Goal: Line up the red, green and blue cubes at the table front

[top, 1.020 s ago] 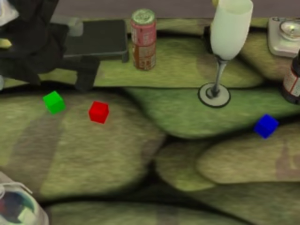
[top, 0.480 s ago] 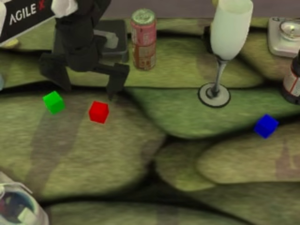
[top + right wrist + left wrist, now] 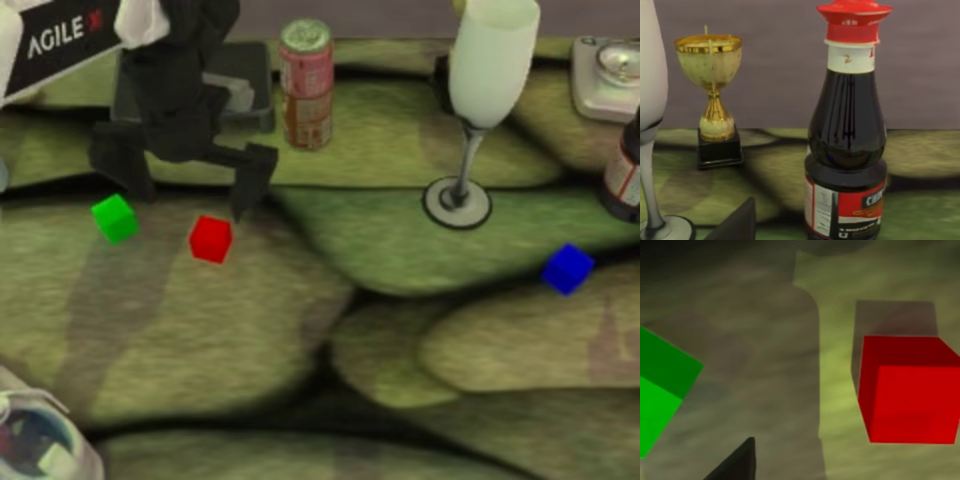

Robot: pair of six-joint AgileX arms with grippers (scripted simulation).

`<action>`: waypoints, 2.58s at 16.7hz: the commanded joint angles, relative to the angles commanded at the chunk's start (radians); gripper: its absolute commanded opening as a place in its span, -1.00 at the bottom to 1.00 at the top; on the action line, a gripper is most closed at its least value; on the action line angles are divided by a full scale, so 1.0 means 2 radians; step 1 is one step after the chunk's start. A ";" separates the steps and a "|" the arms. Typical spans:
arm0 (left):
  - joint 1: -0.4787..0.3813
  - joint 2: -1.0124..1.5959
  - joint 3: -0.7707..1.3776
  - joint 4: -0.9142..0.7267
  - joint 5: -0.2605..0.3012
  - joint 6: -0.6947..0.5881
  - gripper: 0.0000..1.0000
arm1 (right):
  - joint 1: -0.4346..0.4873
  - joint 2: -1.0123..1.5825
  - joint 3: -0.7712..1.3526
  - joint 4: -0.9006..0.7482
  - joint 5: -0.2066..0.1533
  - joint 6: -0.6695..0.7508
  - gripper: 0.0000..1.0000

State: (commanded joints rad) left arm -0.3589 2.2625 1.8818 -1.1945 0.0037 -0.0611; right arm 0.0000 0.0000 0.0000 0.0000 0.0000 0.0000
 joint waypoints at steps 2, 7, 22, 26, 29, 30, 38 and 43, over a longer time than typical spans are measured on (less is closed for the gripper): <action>0.000 0.012 -0.025 0.039 0.000 0.000 1.00 | 0.000 0.000 0.000 0.000 0.000 0.000 1.00; -0.001 0.040 -0.084 0.127 0.000 0.000 1.00 | 0.000 0.000 0.000 0.000 0.000 0.000 1.00; -0.001 0.041 -0.086 0.129 0.000 0.000 -0.66 | 0.000 0.000 0.000 0.000 0.000 0.000 1.00; -0.001 0.041 -0.086 0.129 0.000 0.000 -1.00 | 0.000 0.000 0.000 0.000 0.000 0.000 1.00; -0.001 0.041 -0.086 0.129 0.000 0.000 -1.00 | 0.000 0.000 0.000 0.000 0.000 0.000 1.00; -0.001 0.041 -0.086 0.129 0.000 0.000 -1.00 | 0.000 0.000 0.000 0.000 0.000 0.000 1.00; 0.005 0.008 -0.036 0.066 -0.001 0.000 -1.00 | 0.000 0.000 0.000 0.000 0.000 0.000 1.00; 0.010 -0.011 0.007 0.004 -0.001 0.000 -1.00 | 0.000 0.000 0.000 0.000 0.000 0.000 1.00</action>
State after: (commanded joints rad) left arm -0.3398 2.2397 1.8959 -1.1856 0.0009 -0.0615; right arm 0.0000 0.0000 0.0000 0.0000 0.0000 0.0000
